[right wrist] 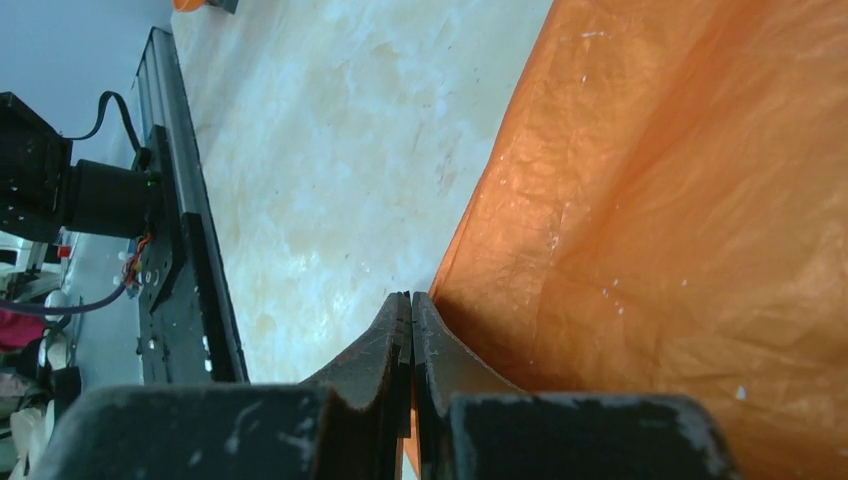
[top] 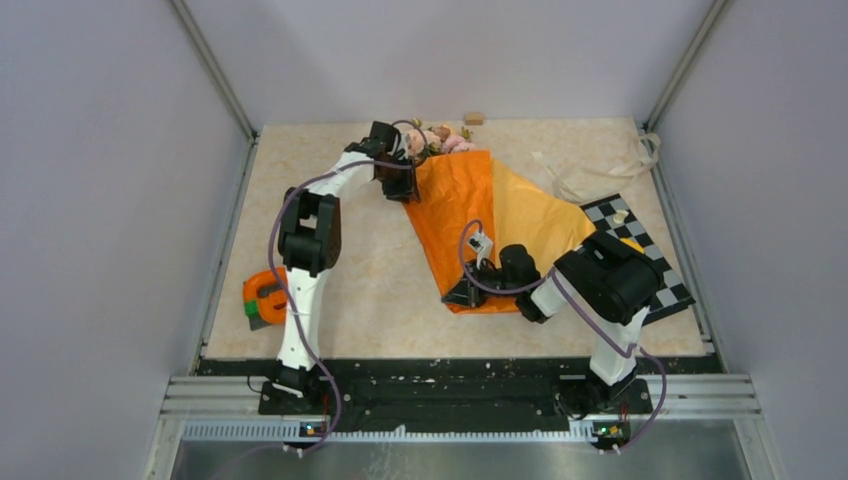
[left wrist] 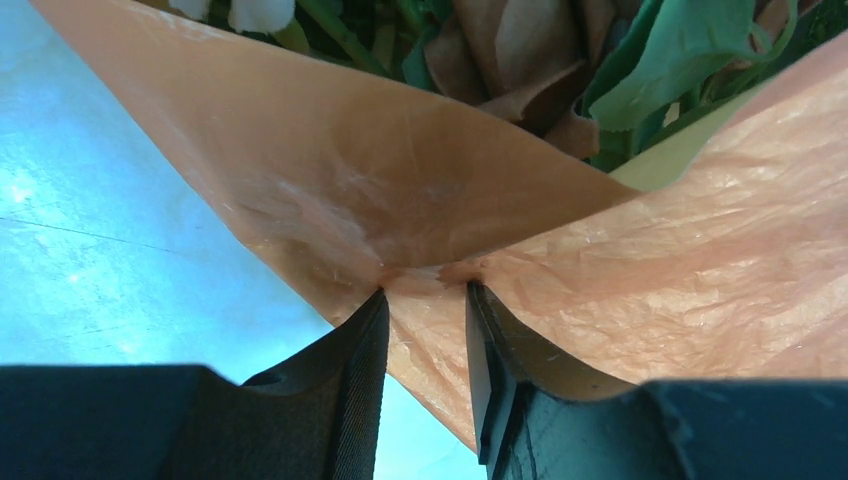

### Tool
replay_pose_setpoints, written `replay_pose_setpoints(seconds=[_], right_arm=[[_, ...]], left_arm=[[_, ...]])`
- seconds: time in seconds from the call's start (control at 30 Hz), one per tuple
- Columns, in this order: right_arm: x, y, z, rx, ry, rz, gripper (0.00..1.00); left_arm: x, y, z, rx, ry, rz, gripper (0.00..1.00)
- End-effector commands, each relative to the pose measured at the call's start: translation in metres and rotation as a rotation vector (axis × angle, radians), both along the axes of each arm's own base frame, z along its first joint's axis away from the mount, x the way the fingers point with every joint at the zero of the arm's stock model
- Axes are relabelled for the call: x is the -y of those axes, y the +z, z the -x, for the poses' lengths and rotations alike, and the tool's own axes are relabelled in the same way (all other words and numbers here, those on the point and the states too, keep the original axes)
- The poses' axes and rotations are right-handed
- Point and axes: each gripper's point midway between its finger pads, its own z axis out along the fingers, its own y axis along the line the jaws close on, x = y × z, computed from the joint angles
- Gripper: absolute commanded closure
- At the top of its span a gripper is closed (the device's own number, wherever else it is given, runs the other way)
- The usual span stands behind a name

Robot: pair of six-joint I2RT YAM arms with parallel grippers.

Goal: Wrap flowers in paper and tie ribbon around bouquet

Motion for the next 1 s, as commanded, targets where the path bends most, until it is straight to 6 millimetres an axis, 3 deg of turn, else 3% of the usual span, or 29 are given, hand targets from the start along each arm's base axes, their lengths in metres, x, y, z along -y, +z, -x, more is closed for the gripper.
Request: replay_pose_setpoints(seconds=[0.0, 0.27, 0.43, 0.53, 0.63, 0.77, 0.97], right_arm=[[0.041, -0.068, 0.054, -0.219, -0.002, 0.206, 1.0], [0.04, -0.066, 0.056, -0.216, -0.007, 0.175, 1.0], [0.042, -0.066, 0.06, -0.226, -0.011, 0.164, 1.0], [0.041, -0.063, 0.06, -0.223, -0.015, 0.154, 1.0], [0.04, -0.058, 0.057, -0.216, -0.024, 0.14, 1.0], [0.037, -0.053, 0.052, -0.206, -0.043, 0.129, 1.0], [0.034, -0.05, 0.046, -0.201, -0.052, 0.122, 1.0]], left_arm=[[-0.033, -0.025, -0.009, -0.029, 0.052, -0.082, 0.59], [-0.055, -0.015, -0.05, -0.016, 0.148, 0.135, 0.59], [-0.06, -0.017, -0.077, 0.015, 0.199, 0.159, 0.58], [-0.054, -0.014, -0.09, 0.019, 0.213, 0.21, 0.67], [-0.042, -0.009, -0.086, 0.01, 0.183, 0.281, 0.71], [-0.032, 0.005, -0.072, 0.016, 0.146, 0.353, 0.67], [-0.034, 0.008, -0.047, -0.002, 0.149, 0.355, 0.7]])
